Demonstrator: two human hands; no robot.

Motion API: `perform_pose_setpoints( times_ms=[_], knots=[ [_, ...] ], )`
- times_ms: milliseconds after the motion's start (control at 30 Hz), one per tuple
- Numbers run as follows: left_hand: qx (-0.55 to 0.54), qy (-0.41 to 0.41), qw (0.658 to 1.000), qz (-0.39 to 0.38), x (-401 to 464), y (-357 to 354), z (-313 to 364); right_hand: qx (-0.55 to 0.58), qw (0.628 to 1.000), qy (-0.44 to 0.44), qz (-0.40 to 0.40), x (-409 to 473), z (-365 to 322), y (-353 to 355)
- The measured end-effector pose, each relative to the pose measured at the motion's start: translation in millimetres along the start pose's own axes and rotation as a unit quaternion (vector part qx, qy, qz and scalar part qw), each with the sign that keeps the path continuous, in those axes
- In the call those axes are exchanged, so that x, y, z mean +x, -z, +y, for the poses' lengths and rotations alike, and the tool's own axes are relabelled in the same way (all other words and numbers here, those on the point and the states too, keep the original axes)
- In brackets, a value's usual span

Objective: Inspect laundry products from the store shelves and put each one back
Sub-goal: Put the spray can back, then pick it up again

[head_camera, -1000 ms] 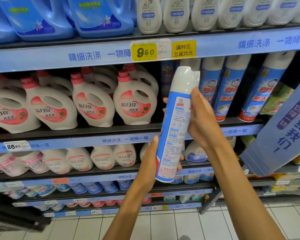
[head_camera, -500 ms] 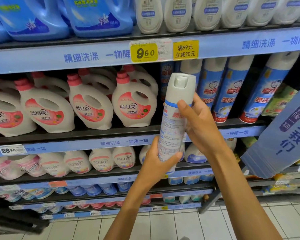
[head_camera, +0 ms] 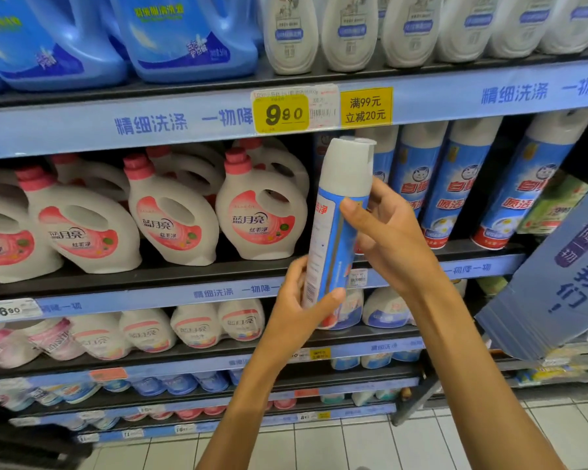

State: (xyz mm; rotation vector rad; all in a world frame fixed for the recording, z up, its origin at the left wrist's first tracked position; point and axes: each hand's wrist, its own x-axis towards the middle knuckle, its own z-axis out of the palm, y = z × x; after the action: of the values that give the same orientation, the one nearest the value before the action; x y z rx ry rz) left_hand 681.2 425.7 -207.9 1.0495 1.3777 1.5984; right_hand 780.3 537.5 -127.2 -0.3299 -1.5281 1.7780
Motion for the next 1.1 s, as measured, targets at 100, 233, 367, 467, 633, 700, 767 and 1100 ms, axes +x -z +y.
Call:
perform_pose_setpoints(
  times_ms=[100, 233, 367, 467, 633, 700, 767, 1100],
  knots=[
    [0.064, -0.027, 0.997, 0.028, 12.4, -3.7, 2.0, -0.022, 0.999, 0.016, 0.045, 8.2, -1.6, -4.9],
    [0.064, -0.038, 0.996, 0.057, 23.1, -8.6, 1.1, 0.004, 0.997, 0.005, 0.071, 21.1, -0.6, -6.0],
    [0.04, -0.047, 0.997, 0.051, 30.2, -5.8, 8.3, 0.05, 0.997, 0.004, 0.057, 32.4, -3.4, -4.2],
    [0.036, -0.07, 0.994, 0.079, 33.3, -7.3, 11.8, 0.027, 0.999, 0.019, 0.04, 39.0, -5.6, -4.2],
    [0.045, -0.089, 0.98, 0.174, 38.5, -15.6, 6.8, -0.12, 0.991, 0.028, 0.055, 40.0, -4.7, -8.2],
    [0.053, -0.092, 0.972, 0.209, 42.5, -17.9, 6.0, -0.171, 0.982, 0.033, 0.08, 40.9, -2.0, -9.7],
    [0.076, -0.091, 0.962, 0.246, 46.3, -20.0, 4.6, -0.195, 0.974, 0.055, 0.1, 41.9, 0.1, -12.1],
    [0.227, -0.094, 0.913, 0.327, 55.2, -24.2, -1.7, -0.237, 0.968, 0.06, 0.061, 43.0, 3.7, -10.7]
  ],
)
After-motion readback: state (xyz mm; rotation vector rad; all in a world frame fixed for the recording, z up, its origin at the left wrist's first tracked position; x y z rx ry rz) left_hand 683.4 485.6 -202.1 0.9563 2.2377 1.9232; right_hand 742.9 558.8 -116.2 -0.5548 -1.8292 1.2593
